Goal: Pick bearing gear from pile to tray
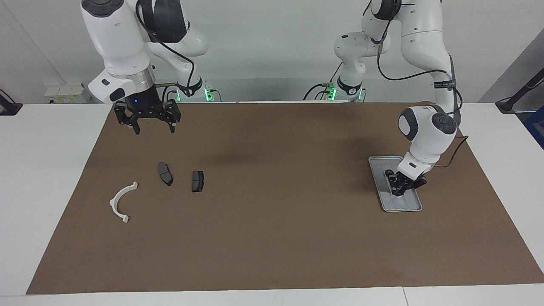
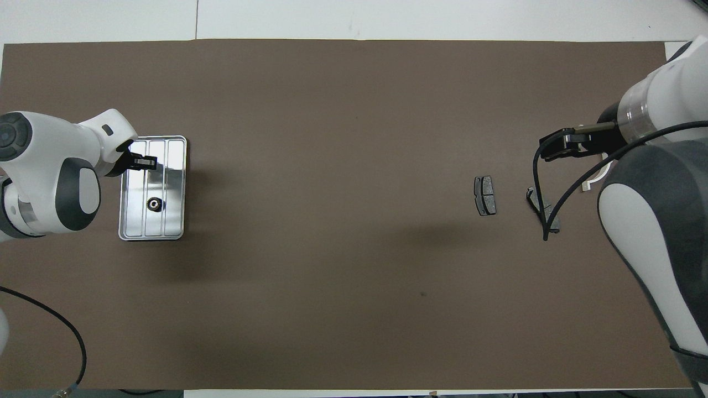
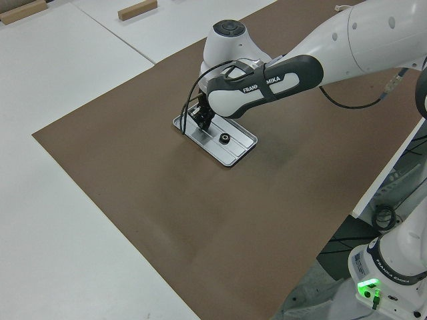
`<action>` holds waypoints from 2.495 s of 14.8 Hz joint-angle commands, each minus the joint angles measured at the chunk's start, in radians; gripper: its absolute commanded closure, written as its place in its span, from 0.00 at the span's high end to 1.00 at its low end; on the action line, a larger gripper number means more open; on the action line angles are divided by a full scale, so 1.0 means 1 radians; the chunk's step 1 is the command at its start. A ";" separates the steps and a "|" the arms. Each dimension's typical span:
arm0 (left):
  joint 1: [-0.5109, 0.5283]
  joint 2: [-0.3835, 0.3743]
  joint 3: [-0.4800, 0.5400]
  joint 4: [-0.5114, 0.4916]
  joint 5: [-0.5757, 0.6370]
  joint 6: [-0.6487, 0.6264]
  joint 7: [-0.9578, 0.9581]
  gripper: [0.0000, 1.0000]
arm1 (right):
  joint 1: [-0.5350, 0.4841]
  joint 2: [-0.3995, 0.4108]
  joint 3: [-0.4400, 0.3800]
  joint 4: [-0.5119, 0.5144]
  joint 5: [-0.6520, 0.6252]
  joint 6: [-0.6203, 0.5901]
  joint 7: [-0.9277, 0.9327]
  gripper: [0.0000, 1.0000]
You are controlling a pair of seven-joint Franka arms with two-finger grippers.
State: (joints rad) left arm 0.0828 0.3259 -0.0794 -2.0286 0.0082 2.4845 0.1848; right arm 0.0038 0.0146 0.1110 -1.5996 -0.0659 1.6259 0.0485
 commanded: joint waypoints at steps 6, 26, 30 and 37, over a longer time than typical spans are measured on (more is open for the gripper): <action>-0.018 -0.033 0.004 0.095 -0.004 -0.146 0.004 0.97 | -0.010 -0.073 -0.005 -0.022 0.127 -0.113 0.102 1.00; -0.037 -0.461 -0.025 0.332 -0.042 -0.825 -0.242 1.00 | 0.010 -0.061 -0.031 -0.025 0.124 -0.064 0.060 1.00; -0.035 -0.452 -0.030 0.353 -0.043 -0.868 -0.240 1.00 | 0.027 -0.061 -0.056 -0.025 0.124 -0.064 0.060 1.00; -0.060 -0.415 -0.031 0.396 -0.045 -0.908 -0.199 1.00 | 0.028 -0.064 -0.056 -0.026 0.123 -0.064 0.062 1.00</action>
State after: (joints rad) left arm 0.0481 -0.1094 -0.1194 -1.6693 -0.0226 1.6082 -0.0531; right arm 0.0241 -0.0362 0.0692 -1.6054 0.0311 1.5415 0.1304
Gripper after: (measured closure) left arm 0.000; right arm 0.000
